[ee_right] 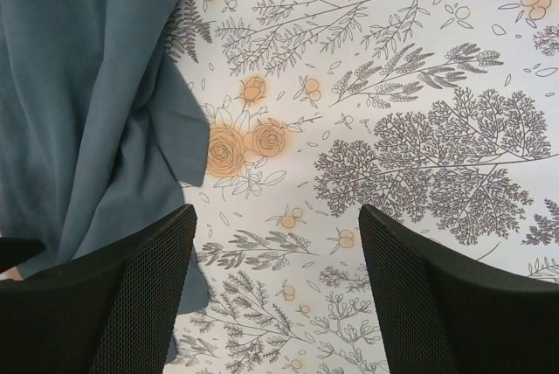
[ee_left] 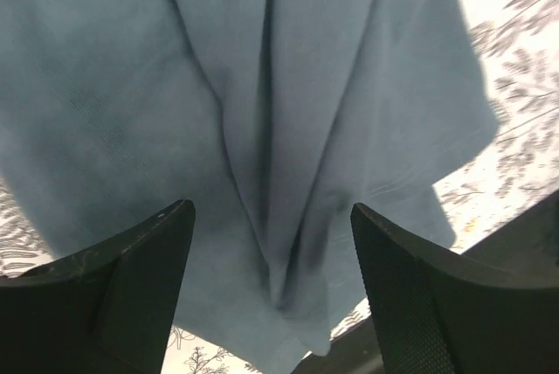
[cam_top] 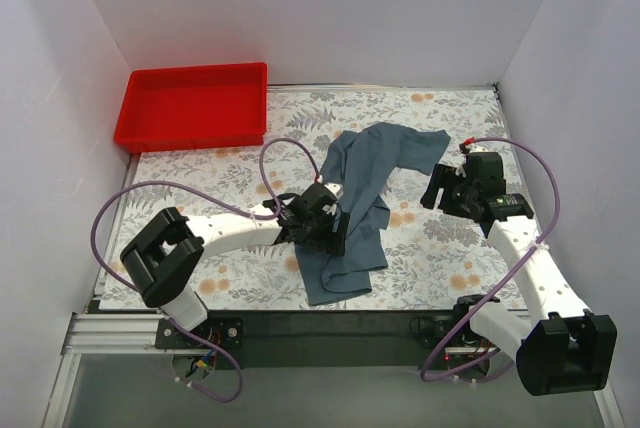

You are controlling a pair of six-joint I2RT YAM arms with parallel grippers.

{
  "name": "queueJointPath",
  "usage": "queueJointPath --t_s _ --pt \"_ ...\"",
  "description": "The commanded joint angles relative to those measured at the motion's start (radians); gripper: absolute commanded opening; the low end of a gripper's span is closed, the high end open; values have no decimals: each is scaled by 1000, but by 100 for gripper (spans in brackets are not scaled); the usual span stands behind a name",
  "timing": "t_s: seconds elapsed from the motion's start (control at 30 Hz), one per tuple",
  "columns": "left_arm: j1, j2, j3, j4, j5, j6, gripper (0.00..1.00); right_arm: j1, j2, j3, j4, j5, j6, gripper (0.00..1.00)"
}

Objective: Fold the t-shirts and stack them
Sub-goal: Flatten the tshirt out

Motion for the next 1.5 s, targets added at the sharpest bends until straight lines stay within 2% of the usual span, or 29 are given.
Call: queueJointPath --t_s 0.0,0.1,0.13,0.2,0.23,0.3,0.37,0.43,0.57,0.6,0.67,0.7,0.83,0.9,0.93,1.0,1.13,1.17,1.37,1.47 --pt "-18 25 8 -25 31 14 66 -11 -1 -11 10 11 -18 69" --pt "-33 65 8 -28 54 22 57 -14 3 -24 12 10 -21 69" --pt "-38 74 6 -33 58 24 42 -16 3 -29 12 10 -24 69" --pt "-38 77 2 -74 15 33 19 -16 3 -37 10 16 -29 69" --pt "-36 68 -4 -95 -14 62 0 -17 3 -40 10 17 -28 68" --pt "-27 57 -17 -167 -175 99 0 -22 -2 -43 10 22 -29 68" --pt "36 42 -18 -250 -275 127 0 -25 -8 -44 10 22 -34 68" --pt "141 22 -8 -263 -326 172 0 -25 -11 -46 10 22 -37 68" --pt "275 -1 58 -220 -445 310 0 -25 -19 -46 7 22 -40 68" --pt "290 8 74 -197 -464 338 12 -25 -20 -46 7 22 -41 68" --pt "329 17 80 -81 -498 408 26 -27 -25 -50 7 22 -43 68" --pt "340 36 103 -64 -495 451 38 -27 -25 -50 7 22 -43 68" --pt "344 25 209 -97 -414 429 51 -27 -37 -46 1 5 -54 68" --pt "341 -19 203 -122 -300 369 56 -25 -45 -49 2 2 -58 68" --pt "331 -42 190 -128 -268 291 60 -27 -51 -49 2 0 -61 68" --pt "300 -122 151 -134 -196 226 60 -25 -53 -50 2 -4 -64 68" --pt "104 -184 49 -151 -218 133 57 -27 -47 -49 4 -3 -75 68" --pt "82 -176 39 -164 -222 122 54 -27 -42 -47 8 -4 -77 68" --pt "30 -119 2 -165 -255 116 44 -27 -10 -32 16 -13 -81 68" --pt "28 -70 12 -168 -278 133 42 -28 -1 -32 21 -18 -78 68"
